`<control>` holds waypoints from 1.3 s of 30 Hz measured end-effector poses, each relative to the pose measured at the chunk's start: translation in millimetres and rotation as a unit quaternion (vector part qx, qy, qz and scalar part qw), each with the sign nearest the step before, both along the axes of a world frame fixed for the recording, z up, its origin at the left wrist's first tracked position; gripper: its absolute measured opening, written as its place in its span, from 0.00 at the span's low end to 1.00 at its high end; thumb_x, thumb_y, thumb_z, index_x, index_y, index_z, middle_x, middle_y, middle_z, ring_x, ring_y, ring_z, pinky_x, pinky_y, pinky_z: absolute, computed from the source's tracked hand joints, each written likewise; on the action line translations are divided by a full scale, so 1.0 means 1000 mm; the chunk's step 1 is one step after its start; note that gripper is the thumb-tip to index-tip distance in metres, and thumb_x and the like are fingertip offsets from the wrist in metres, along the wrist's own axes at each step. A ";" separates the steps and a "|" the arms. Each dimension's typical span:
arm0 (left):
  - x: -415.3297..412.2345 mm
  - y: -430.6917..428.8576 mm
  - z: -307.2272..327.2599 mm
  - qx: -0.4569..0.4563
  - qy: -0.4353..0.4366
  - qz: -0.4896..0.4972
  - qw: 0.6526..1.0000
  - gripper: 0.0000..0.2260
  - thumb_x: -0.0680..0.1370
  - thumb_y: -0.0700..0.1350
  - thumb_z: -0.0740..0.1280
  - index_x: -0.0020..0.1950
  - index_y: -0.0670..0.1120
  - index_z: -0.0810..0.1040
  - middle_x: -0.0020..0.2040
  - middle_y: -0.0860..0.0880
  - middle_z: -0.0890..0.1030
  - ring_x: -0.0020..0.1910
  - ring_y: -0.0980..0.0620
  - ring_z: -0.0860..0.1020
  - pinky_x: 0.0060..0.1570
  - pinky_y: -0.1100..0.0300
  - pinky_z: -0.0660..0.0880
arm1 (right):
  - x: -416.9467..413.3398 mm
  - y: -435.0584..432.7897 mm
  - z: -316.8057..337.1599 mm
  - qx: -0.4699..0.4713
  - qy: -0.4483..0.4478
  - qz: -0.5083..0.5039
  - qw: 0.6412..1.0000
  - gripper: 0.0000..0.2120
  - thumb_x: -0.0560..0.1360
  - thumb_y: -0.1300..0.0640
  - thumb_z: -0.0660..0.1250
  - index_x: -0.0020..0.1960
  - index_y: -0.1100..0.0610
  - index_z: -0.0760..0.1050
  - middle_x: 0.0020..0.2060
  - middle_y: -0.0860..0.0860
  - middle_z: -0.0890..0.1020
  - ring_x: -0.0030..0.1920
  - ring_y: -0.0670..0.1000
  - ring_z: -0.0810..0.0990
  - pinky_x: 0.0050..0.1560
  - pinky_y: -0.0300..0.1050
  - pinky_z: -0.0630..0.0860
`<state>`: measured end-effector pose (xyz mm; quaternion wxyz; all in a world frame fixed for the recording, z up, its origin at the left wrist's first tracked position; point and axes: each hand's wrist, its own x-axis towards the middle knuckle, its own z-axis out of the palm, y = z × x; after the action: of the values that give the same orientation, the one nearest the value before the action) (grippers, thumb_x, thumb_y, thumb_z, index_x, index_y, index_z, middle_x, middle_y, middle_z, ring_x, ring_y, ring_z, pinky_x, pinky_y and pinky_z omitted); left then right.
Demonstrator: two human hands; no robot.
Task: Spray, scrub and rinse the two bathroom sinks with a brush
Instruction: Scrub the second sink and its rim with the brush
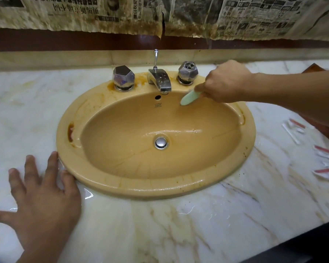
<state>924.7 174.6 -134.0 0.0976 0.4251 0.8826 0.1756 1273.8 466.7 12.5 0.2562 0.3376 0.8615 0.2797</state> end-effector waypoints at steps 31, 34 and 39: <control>0.014 -0.002 0.013 -0.012 0.010 0.042 0.999 0.22 0.84 0.62 0.45 0.79 0.69 0.53 0.82 0.59 0.52 0.82 0.53 0.46 0.68 0.20 0.55 | -0.029 0.003 -0.103 -0.008 0.164 0.150 0.975 0.19 0.83 0.49 0.63 0.72 0.52 0.75 0.34 0.52 0.78 0.25 0.55 0.72 0.26 0.38 0.59; 0.015 -0.002 0.014 -0.010 0.014 0.042 0.999 0.22 0.83 0.62 0.44 0.79 0.69 0.53 0.82 0.58 0.52 0.82 0.52 0.47 0.68 0.20 0.55 | -0.038 -0.003 -0.112 -0.124 0.071 0.075 0.987 0.20 0.84 0.45 0.57 0.76 0.42 0.69 0.47 0.51 0.84 0.41 0.57 0.81 0.32 0.42 0.68; 0.015 -0.001 0.015 -0.017 0.024 0.037 0.999 0.24 0.83 0.62 0.44 0.79 0.69 0.52 0.83 0.55 0.51 0.82 0.51 0.46 0.67 0.20 0.54 | -0.037 0.000 -0.103 -0.132 0.065 -0.001 0.989 0.19 0.84 0.42 0.55 0.72 0.39 0.72 0.49 0.50 0.84 0.44 0.55 0.79 0.38 0.44 0.75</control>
<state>939.8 173.4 -118.8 0.0773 0.3944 0.9027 0.1535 1237.0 466.7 -90.0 0.2421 0.3194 0.9052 0.1409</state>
